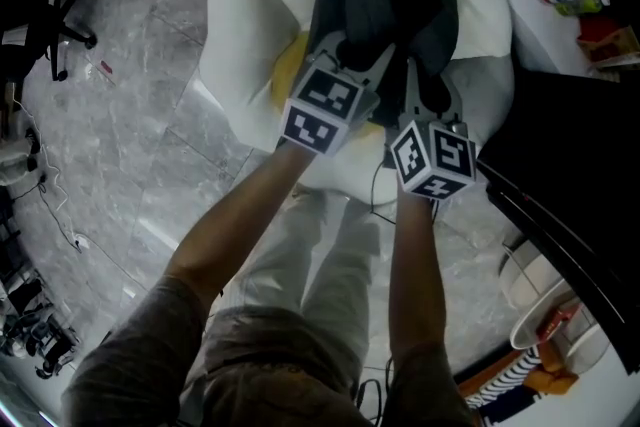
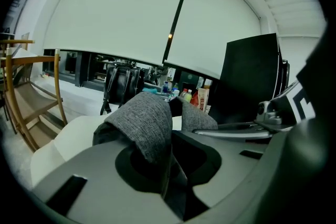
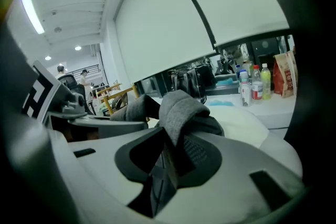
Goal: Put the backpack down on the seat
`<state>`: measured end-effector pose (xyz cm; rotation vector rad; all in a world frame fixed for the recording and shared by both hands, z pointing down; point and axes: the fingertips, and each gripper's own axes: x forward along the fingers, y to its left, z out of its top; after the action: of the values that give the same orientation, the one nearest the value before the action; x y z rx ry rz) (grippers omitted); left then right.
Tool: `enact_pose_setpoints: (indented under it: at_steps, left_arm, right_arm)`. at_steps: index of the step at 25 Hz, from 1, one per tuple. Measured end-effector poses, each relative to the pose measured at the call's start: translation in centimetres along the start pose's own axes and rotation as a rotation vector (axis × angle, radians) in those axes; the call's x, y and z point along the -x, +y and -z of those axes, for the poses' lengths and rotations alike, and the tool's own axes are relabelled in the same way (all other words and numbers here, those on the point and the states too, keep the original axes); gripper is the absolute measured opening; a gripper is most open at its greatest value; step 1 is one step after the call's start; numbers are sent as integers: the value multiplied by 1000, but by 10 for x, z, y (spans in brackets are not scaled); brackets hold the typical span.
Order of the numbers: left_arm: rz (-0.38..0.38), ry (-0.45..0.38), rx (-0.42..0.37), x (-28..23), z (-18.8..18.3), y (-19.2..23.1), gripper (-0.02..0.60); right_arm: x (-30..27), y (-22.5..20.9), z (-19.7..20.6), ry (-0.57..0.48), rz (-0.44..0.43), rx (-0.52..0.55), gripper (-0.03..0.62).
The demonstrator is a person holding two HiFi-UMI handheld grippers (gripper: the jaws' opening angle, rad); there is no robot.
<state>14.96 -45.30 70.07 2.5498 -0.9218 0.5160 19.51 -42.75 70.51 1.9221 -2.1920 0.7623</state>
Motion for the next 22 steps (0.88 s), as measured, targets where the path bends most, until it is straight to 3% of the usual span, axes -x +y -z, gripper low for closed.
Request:
enact_pose_setpoints:
  at_steps: [6,10,15,22]
  left_arm:
    - [-43,15,4,3,3,5,143]
    - [-78,21,12,5,4,11,206]
    - [-113,34,25,7,10,17,278]
    - [-152,49,52,12,15,22,316]
  right_arm:
    - [2,-4,4,4,36,-9,120]
    - [3,-9,8,17,69,-18,217]
    - [4,-14,6,7,107,-20,282]
    - [8,-22,2,0,140,-34,299]
